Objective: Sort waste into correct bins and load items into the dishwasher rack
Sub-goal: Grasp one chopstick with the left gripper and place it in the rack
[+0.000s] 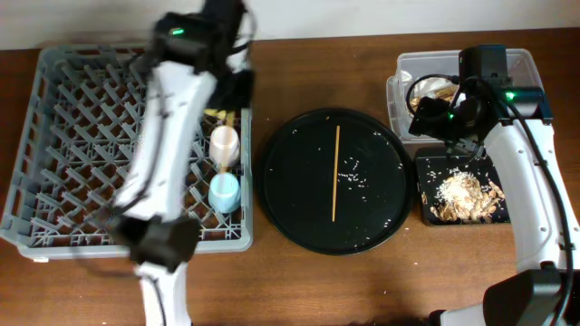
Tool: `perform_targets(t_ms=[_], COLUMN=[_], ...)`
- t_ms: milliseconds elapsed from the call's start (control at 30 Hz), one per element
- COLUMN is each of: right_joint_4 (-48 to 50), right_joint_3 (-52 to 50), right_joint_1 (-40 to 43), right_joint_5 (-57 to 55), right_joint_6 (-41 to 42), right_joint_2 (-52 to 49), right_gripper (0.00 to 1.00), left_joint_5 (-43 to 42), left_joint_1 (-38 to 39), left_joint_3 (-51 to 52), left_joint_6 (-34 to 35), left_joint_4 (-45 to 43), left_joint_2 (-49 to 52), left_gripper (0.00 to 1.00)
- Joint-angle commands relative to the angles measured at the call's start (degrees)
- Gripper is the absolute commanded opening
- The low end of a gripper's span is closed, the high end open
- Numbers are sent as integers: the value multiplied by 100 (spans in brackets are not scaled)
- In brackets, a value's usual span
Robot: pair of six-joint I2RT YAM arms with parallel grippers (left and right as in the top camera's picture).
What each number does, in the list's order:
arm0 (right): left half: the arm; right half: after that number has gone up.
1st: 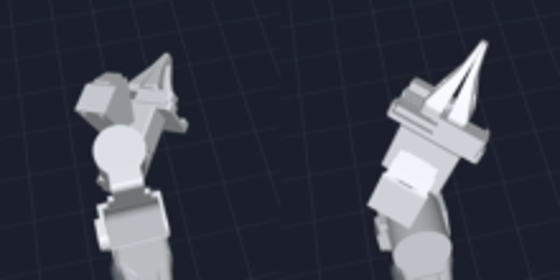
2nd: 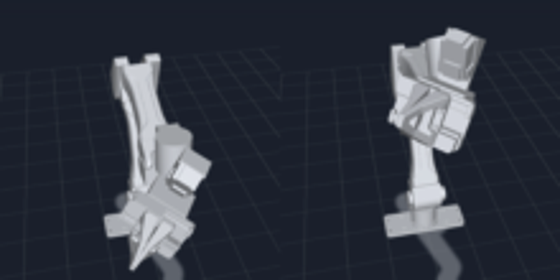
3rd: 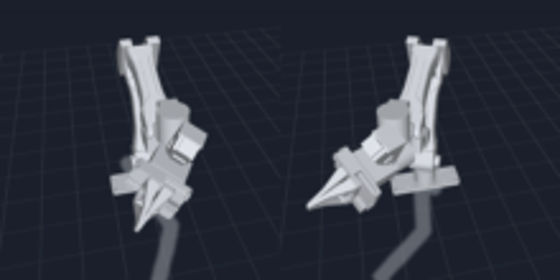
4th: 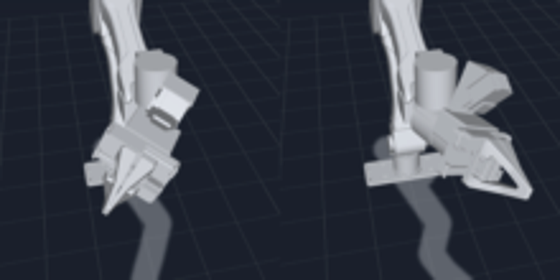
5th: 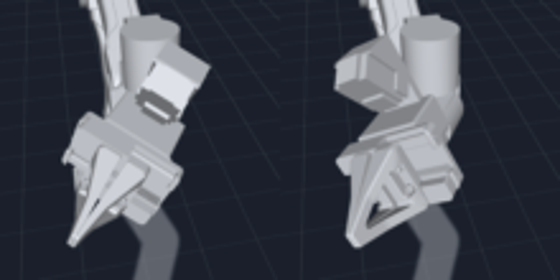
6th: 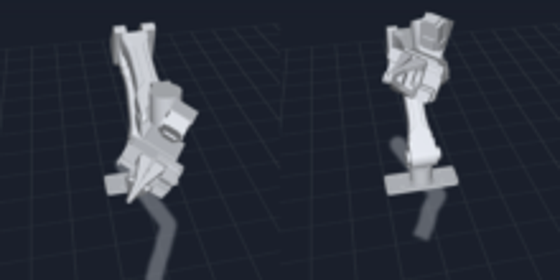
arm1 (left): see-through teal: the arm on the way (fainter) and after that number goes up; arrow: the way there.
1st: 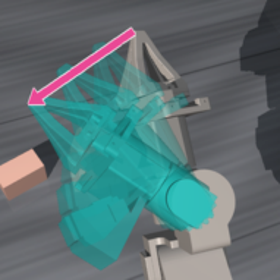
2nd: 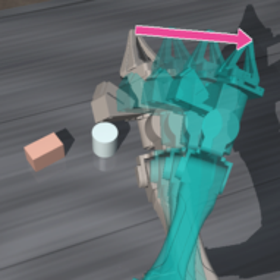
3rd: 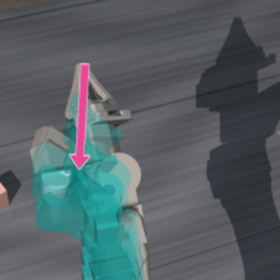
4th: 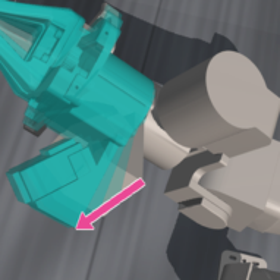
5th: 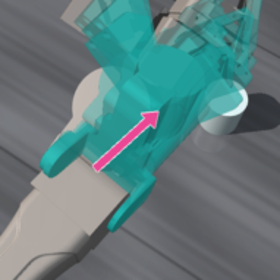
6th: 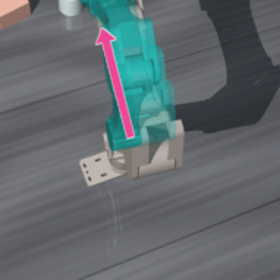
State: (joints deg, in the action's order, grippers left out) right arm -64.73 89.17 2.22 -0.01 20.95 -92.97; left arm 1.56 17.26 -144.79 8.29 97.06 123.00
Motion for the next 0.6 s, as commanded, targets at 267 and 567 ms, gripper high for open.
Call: perform_targets(t_ms=[267,567], right_joint_4=[138,109], right_joint_3=[-20,-20], right_joint_1=[7,7], right_joint_5=[-66,-66], right_joint_6=[26,28], right_joint_2=[-22,-22], right_gripper=[95,96], left_joint_5=[407,-393], left_joint_1=[-1207,-855], left_joint_3=[4017,3224], left_joint_6=[-1008,-957], left_joint_4=[-2682,-2962], left_joint_2=[-859,-940], left_gripper=[17,59])
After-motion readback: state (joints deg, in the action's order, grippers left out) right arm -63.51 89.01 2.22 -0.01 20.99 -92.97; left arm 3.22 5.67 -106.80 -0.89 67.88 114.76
